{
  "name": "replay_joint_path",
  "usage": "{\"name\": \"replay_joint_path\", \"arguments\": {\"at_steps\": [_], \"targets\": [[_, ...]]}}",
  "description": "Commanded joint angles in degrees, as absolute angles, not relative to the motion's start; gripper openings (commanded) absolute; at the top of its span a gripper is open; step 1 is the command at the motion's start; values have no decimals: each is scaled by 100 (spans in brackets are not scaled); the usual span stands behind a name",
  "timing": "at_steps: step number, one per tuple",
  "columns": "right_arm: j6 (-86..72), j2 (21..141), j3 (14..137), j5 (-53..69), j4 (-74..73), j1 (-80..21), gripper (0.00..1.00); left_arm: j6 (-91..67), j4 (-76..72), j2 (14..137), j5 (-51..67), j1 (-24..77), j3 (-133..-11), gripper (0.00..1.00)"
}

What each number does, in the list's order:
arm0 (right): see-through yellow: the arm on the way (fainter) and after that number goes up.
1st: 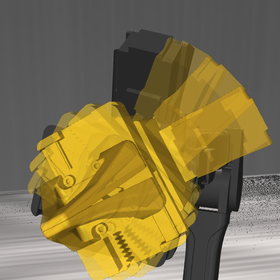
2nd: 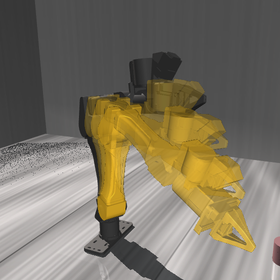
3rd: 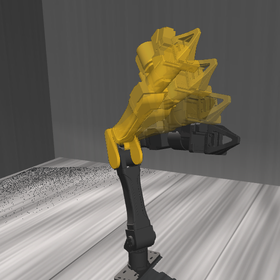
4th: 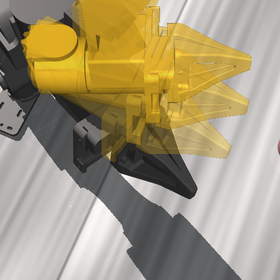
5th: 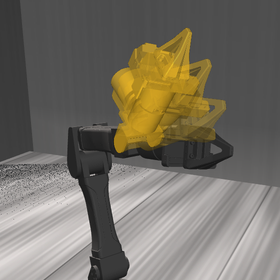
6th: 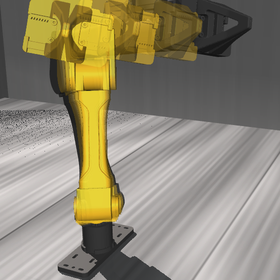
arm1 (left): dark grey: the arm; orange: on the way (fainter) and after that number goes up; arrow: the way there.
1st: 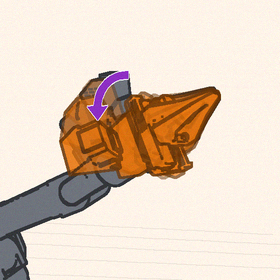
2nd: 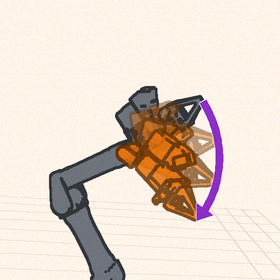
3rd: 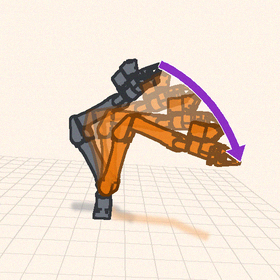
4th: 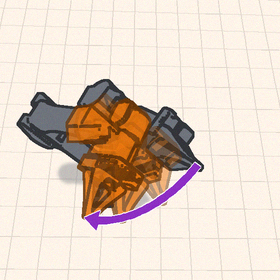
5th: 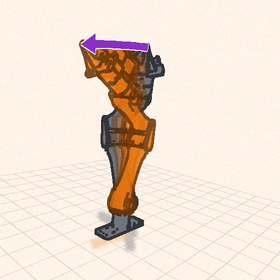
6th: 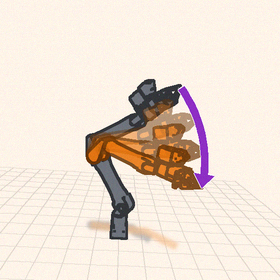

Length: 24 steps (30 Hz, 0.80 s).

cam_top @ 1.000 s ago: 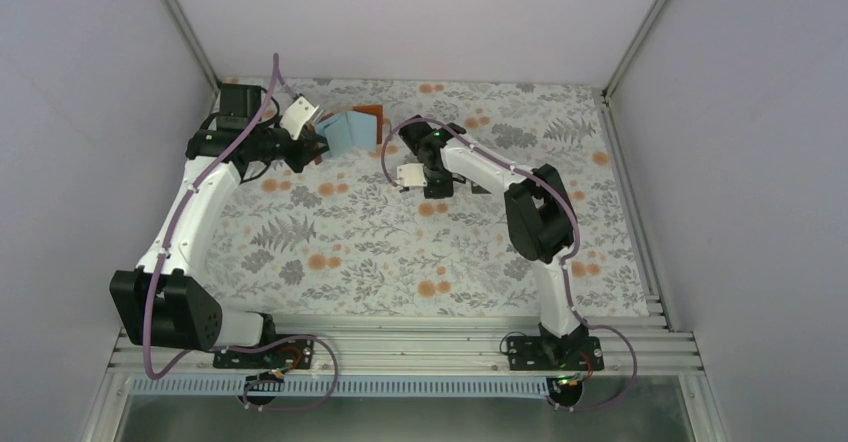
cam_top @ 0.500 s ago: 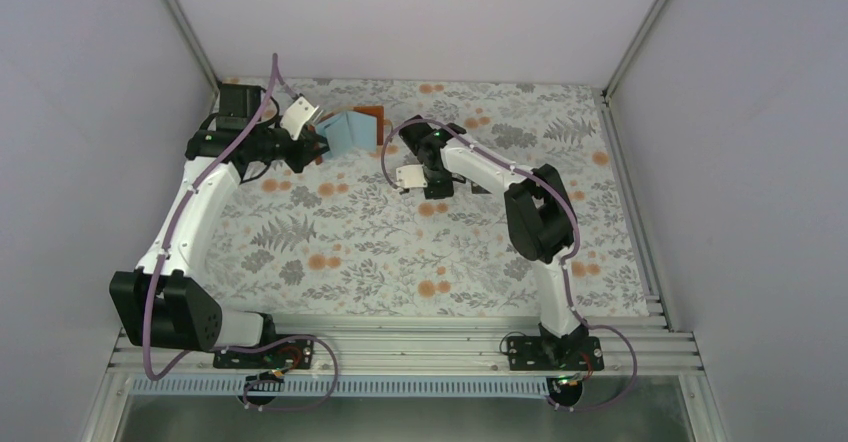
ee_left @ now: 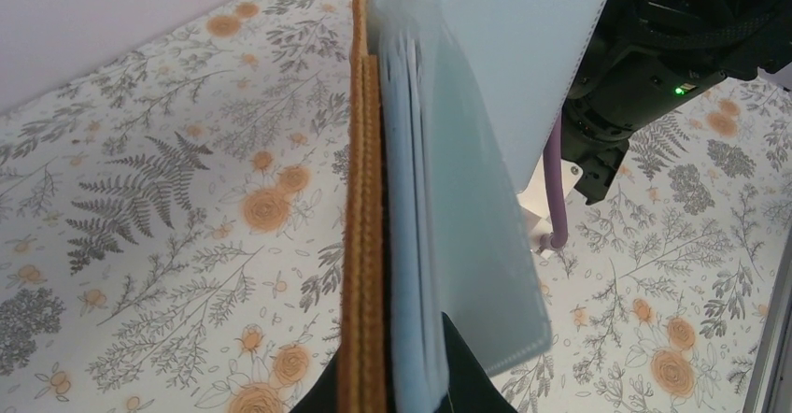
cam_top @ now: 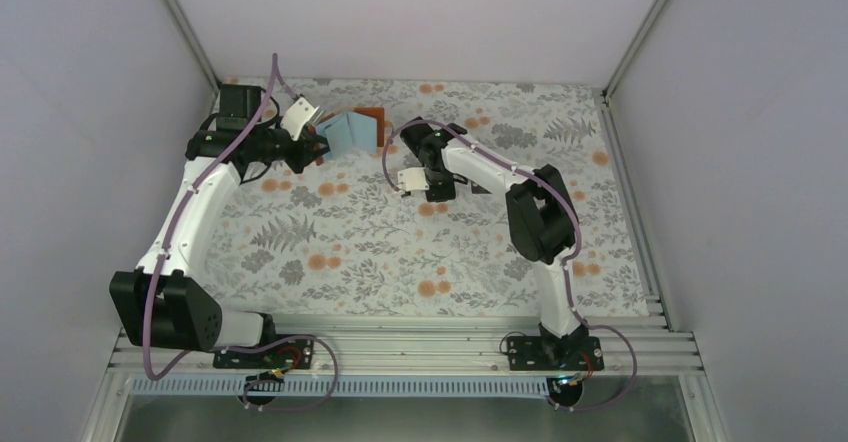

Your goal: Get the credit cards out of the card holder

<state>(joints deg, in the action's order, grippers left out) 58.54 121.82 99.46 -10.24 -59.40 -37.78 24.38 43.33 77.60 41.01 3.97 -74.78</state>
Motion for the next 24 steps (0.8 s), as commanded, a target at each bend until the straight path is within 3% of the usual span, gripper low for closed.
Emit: {"name": "replay_joint_path", "arguments": {"at_steps": [1, 10, 15, 24], "targets": [[5926, 12051, 9877, -933, -5822, -3790, 4, 2443, 4245, 7569, 4280, 378, -7457, 3], [5967, 12162, 9815, -900, -5647, -3691, 5, 2461, 4254, 7558, 4308, 369, -7462, 2], [6016, 12120, 9782, -932, -5479, -3663, 15, 2461, 4262, 7559, 4316, 370, -7462, 3], [6062, 12122, 9747, -948, -5327, -3572, 17, 2512, 4294, 7559, 4424, 370, -7457, 2]]}}
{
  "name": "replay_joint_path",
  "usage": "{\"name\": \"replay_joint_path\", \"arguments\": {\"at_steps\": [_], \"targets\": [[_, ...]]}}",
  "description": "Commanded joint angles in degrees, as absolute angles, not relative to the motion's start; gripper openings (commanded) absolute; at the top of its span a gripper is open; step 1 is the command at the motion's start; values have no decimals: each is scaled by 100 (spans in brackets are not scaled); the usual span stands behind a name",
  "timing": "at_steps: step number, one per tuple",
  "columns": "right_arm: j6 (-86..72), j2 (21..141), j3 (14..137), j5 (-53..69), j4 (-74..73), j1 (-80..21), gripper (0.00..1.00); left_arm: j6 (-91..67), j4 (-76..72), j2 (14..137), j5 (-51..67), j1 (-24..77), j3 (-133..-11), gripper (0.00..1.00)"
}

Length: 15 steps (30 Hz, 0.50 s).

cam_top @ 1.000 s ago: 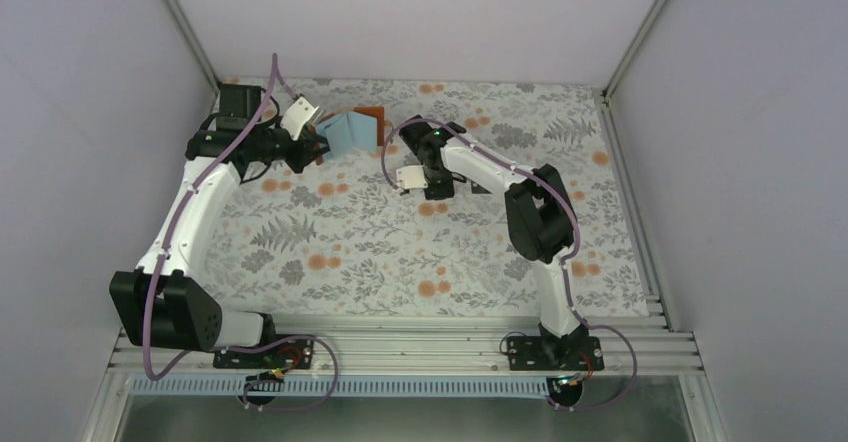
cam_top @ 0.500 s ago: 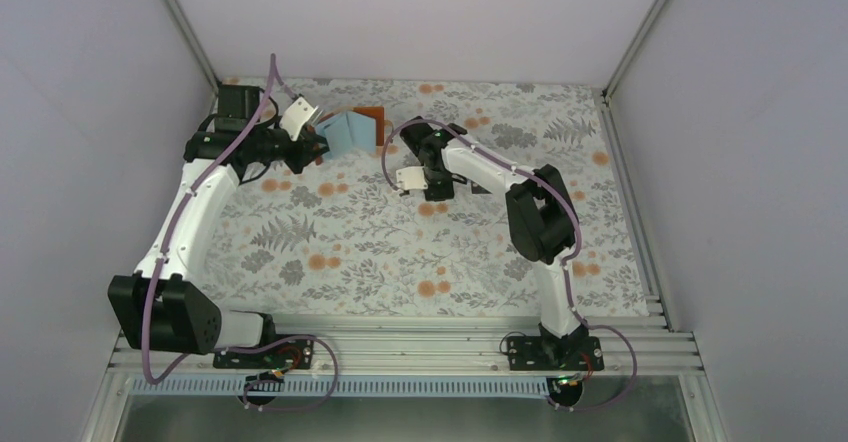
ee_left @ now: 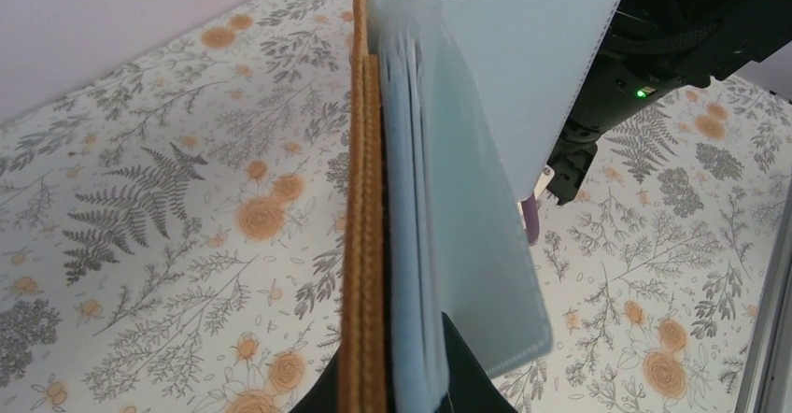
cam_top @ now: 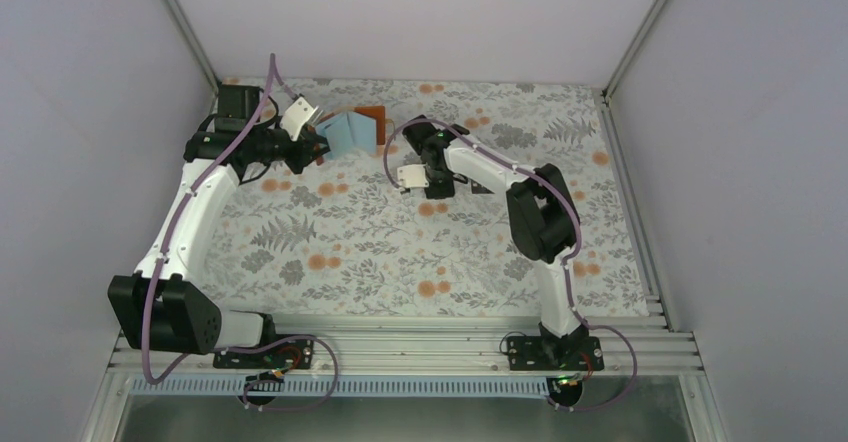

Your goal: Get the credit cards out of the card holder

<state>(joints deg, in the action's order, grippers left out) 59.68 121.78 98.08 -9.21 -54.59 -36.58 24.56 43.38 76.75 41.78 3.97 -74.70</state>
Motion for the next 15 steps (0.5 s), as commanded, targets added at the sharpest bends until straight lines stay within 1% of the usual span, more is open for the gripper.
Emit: {"name": "replay_joint_path", "arguments": {"at_steps": [1, 8, 12, 14, 15], "targets": [[6059, 12118, 9757, -949, -5308, -3557, 18, 2514, 4298, 7553, 4429, 370, -7454, 2], [5948, 12142, 9756, -1219, -4978, -3379, 21, 2538, 4309, 7549, 4430, 374, -7446, 2], [5678, 12188, 9646, -1837, -4218, -3198, 30, 2540, 4305, 7549, 4429, 369, -7437, 3], [5568, 12050, 9563, -2073, -3721, -3152, 32, 2540, 4301, 7550, 4438, 369, -7436, 2], [5511, 11911, 9518, -2070, -3442, -3134, 36, 2540, 4303, 7555, 4438, 375, -7440, 2]]}}
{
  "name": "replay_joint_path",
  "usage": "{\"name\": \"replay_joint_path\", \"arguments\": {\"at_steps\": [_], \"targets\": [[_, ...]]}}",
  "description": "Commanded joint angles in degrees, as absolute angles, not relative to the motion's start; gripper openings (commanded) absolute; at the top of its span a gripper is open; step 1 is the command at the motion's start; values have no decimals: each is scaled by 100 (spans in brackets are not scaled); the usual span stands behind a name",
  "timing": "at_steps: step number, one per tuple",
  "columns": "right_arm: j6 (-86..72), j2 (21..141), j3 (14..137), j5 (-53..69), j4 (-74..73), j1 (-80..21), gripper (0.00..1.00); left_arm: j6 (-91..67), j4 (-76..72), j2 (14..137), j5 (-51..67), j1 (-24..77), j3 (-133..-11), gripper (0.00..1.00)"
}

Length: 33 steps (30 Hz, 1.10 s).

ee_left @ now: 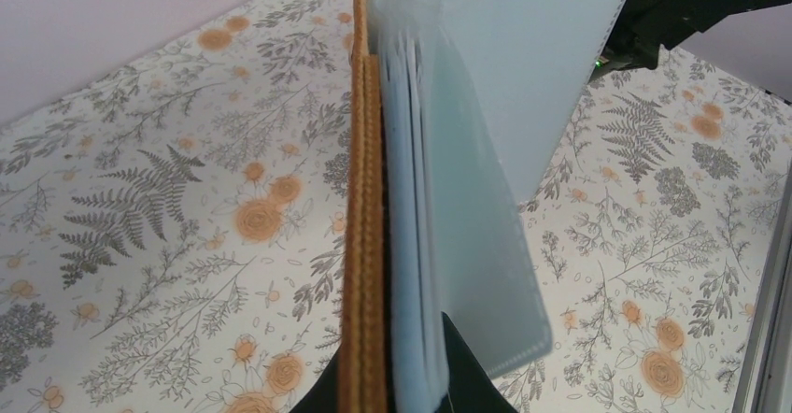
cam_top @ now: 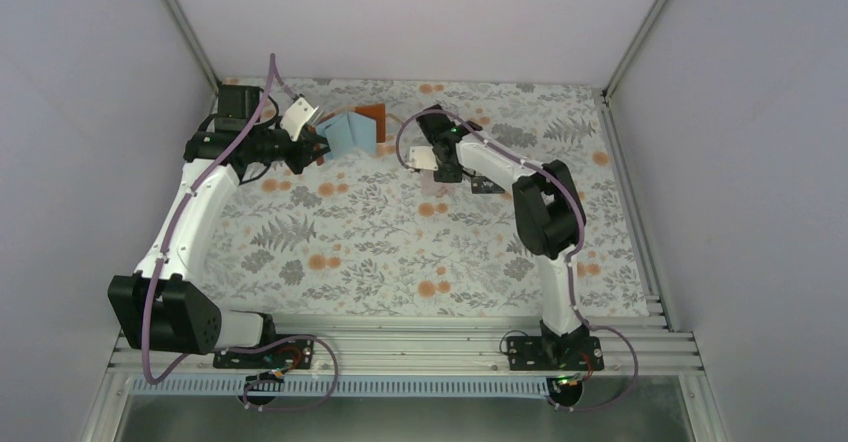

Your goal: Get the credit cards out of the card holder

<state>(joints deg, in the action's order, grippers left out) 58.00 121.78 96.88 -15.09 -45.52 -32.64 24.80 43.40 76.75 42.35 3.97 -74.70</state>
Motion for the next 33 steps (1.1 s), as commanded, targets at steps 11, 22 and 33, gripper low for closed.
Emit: {"name": "replay_joint_path", "arguments": {"at_steps": [11, 22, 33], "targets": [[4083, 8470, 7776, -277, -292, -3129, 60, 2499, 4235, 7569, 4433, 370, -7393, 2], [500, 7629, 7043, 2423, 1006, -4588, 63, 2213, 4052, 7649, 4812, 334, -7383, 2], [195, 8841, 7021, 288, 796, -5348, 66, 2265, 4127, 7647, 5139, 327, -7384, 2]]}}
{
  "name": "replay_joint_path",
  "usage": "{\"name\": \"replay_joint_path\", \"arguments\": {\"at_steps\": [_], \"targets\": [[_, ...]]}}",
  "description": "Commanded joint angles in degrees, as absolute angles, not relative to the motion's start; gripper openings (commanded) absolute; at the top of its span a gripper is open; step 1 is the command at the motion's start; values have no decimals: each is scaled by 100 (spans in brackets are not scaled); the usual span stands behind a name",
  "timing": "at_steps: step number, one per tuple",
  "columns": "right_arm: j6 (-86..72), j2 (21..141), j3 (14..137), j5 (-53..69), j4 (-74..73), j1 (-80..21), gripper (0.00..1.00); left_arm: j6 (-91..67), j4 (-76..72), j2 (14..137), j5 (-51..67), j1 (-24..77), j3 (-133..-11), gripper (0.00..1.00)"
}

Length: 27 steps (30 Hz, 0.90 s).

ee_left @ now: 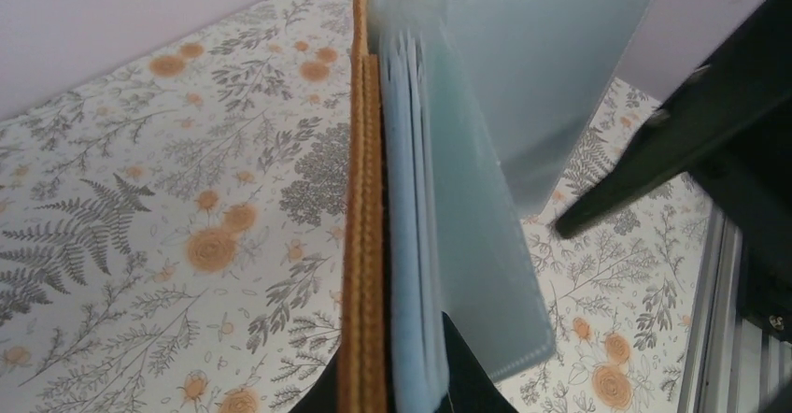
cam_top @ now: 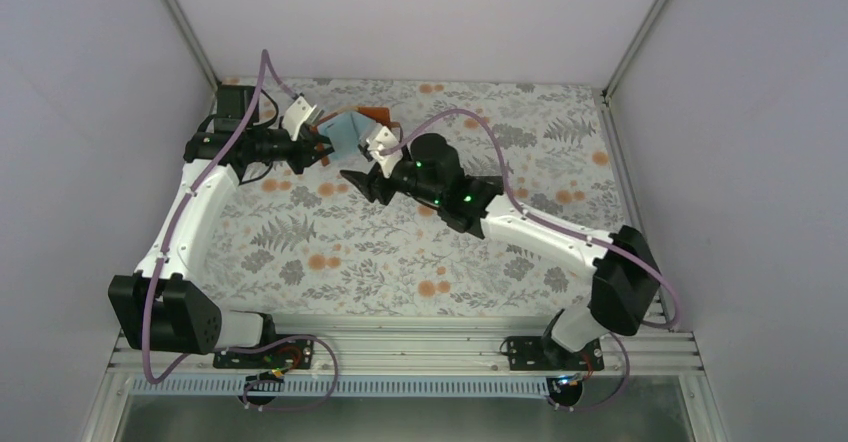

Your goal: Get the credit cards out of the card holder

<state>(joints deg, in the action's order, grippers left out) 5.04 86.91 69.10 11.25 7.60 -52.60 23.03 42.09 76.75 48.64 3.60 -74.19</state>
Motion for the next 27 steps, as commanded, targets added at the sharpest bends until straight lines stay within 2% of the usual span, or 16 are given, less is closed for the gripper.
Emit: {"name": "replay_joint_path", "arguments": {"at_steps": [1, 5, 13, 16, 20, 27], "targets": [[156, 8932, 7071, 138, 766, -5352, 67, 2274, 4127, 7645, 5159, 325, -7387, 2], [176, 9183, 7273, -59, 708, -5351, 74, 2378, 4206, 7647, 5396, 326, -7371, 2], [267, 9491, 7666, -302, 635, -5333, 75, 2675, 4452, 7636, 6030, 328, -7402, 3], [224, 9696, 7761, -539, 541, -5291, 68, 2725, 4492, 7633, 6080, 330, -7404, 3], [8, 9646, 7668, -652, 507, -5105, 46, 2807, 4557, 7612, 6147, 331, -7418, 3], [-123, 9280, 7421, -426, 481, -4738, 20, 2813, 4544, 7619, 6098, 327, -7396, 3]]}}
